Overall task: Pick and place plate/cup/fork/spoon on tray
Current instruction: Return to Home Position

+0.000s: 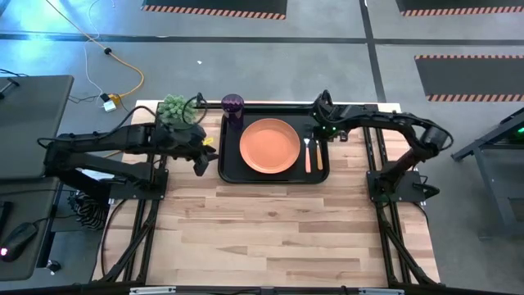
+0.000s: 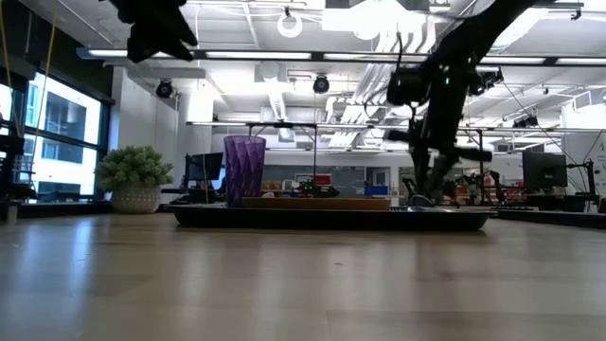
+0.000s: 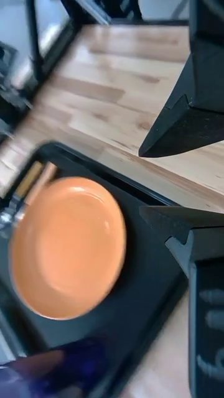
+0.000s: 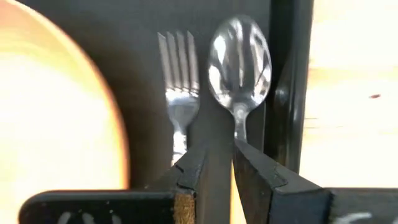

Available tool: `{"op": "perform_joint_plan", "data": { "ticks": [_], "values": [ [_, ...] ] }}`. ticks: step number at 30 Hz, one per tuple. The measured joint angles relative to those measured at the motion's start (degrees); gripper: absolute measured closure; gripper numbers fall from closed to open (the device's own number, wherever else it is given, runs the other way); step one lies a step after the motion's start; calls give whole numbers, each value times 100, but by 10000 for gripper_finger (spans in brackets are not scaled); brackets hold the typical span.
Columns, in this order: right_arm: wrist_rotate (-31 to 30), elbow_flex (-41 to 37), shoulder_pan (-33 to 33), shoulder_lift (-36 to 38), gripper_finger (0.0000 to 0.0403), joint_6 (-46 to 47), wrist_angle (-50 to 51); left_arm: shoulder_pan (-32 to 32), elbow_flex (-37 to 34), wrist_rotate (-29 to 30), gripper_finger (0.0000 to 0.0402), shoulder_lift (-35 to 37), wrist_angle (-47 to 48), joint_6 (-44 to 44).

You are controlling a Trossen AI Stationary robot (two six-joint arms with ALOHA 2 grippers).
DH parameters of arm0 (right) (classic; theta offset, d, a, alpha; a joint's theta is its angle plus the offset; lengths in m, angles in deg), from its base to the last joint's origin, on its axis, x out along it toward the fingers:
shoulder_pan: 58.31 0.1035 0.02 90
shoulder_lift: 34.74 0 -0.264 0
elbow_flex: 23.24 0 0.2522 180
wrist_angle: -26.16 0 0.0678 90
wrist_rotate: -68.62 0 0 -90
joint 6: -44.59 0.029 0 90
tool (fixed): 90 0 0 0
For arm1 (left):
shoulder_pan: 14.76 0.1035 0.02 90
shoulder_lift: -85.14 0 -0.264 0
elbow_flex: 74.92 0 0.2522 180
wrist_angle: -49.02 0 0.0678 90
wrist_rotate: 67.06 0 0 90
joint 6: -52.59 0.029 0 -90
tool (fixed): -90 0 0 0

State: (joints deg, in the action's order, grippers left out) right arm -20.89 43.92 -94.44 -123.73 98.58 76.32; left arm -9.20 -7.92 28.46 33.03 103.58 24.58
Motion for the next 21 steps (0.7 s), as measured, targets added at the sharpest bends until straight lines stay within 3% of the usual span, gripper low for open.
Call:
{"op": "perform_joint_plan", "data": {
  "ticks": [7, 12, 15, 21],
  "values": [
    [-379, 490, 445, 1038, 336, 0, 300, -5, 0, 18, 277, 881, -109, 418],
    [-1270, 583, 1330, 1629, 336, 32, -337, -7, -115, 226, 277, 1665, -258, 662],
    [-1738, 583, 1926, 1720, 336, 57, -990, -15, -549, 198, 277, 2285, -572, 715],
    [-2070, 583, 2779, 1686, 336, -503, -2157, -117, -1831, -205, 277, 3720, -1740, 623]
  ]
}}
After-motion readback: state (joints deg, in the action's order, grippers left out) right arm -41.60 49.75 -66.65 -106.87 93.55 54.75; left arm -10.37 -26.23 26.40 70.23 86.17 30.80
